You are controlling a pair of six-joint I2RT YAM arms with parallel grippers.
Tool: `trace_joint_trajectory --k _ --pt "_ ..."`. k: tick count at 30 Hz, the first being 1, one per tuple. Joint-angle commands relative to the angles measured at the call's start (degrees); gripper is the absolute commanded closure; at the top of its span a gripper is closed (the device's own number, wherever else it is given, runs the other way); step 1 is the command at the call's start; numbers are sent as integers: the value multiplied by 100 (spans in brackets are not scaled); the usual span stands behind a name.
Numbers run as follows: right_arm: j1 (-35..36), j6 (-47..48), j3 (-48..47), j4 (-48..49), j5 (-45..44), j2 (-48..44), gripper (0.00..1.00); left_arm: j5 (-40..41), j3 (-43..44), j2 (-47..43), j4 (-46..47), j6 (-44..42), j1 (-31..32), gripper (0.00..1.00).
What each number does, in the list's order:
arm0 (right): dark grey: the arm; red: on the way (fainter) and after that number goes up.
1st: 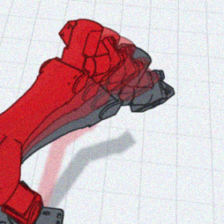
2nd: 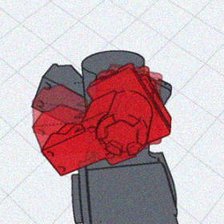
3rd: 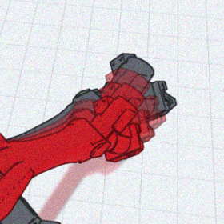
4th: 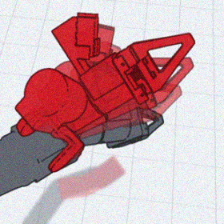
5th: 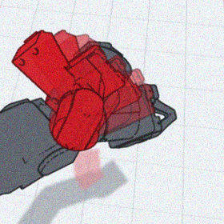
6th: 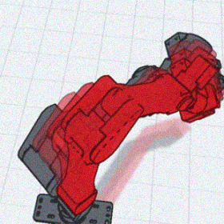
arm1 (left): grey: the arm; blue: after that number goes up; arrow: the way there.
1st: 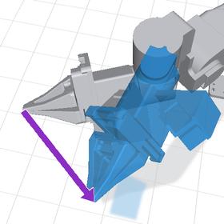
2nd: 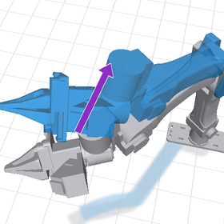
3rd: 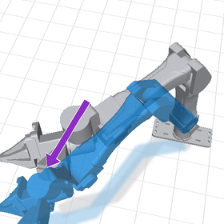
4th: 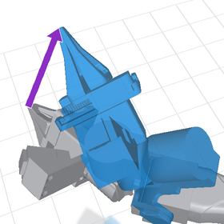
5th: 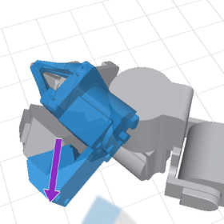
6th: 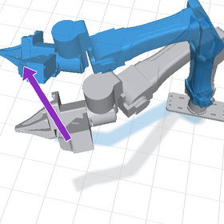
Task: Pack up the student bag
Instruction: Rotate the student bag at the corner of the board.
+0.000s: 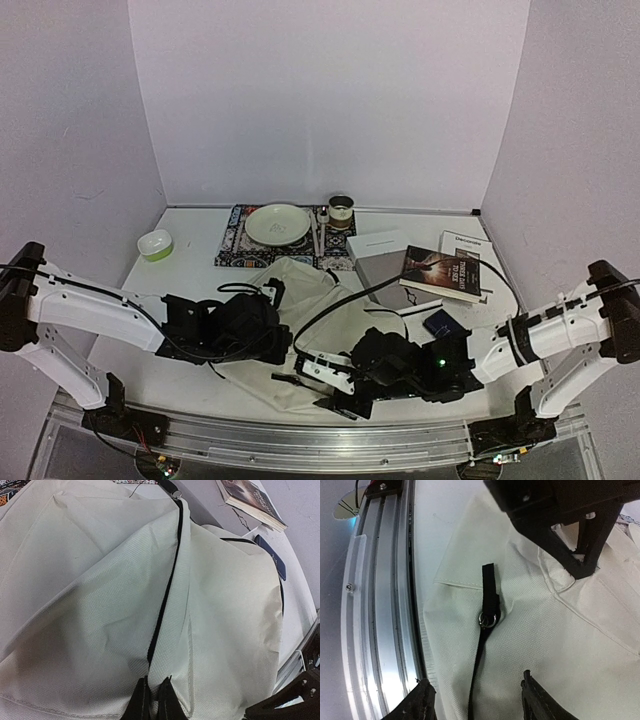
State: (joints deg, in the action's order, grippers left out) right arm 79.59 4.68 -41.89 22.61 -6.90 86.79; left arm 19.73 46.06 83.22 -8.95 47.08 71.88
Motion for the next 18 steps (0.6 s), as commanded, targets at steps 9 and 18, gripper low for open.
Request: trace_joint_trajectory --k 9,18 --pt "-12 483 -239 28 -1809 428 47 82 -158 -1140 557 238 -40 100" --pt "-13 700 -604 -247 -1263 123 100 400 -11 -1725 -193 78 -43 100"
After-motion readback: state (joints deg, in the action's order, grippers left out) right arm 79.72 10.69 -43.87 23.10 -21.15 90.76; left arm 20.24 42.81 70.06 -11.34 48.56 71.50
